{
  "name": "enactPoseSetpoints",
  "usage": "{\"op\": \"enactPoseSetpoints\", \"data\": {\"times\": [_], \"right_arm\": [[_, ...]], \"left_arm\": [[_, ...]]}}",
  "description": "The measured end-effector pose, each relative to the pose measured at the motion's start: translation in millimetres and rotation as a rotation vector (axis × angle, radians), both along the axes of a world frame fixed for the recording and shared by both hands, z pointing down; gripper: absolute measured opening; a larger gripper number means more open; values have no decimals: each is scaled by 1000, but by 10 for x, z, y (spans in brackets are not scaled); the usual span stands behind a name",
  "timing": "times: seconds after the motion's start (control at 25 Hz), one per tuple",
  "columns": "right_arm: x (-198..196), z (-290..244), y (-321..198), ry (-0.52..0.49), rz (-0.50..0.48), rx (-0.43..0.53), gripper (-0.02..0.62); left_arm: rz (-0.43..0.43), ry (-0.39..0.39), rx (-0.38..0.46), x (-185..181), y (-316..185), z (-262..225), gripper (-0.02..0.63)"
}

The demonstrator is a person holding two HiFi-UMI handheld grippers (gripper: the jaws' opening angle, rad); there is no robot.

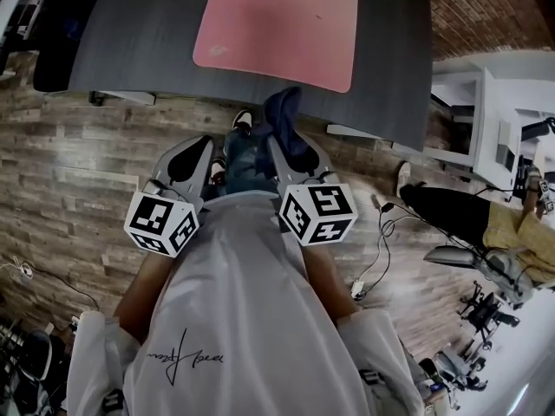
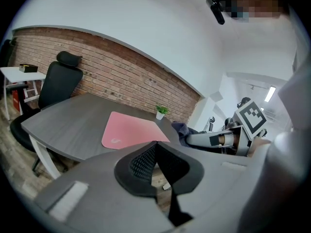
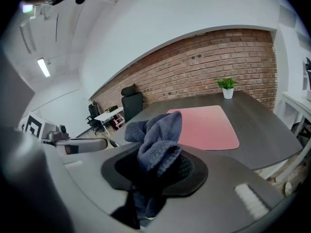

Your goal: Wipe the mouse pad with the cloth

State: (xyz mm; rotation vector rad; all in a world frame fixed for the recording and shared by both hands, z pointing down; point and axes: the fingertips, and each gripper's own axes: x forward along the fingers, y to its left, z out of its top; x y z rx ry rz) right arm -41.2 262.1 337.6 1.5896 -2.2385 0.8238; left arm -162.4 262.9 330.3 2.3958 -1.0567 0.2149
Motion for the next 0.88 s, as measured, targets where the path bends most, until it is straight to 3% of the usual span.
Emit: {"op": "enactPoseSetpoints", "data": {"times": [0.4, 0.6, 0.88], "right_arm": [[118, 36, -682, -4, -15, -15, 114], [263, 130, -1058, -9, 21, -44, 112], [237, 236, -1475, -42, -25, -76, 112]], "left_arm": [[-8, -42, 19, 177, -728, -23, 10], [-2, -65, 1, 310, -1086, 19, 10], [2, -91, -6, 459, -1548, 64, 11]]}}
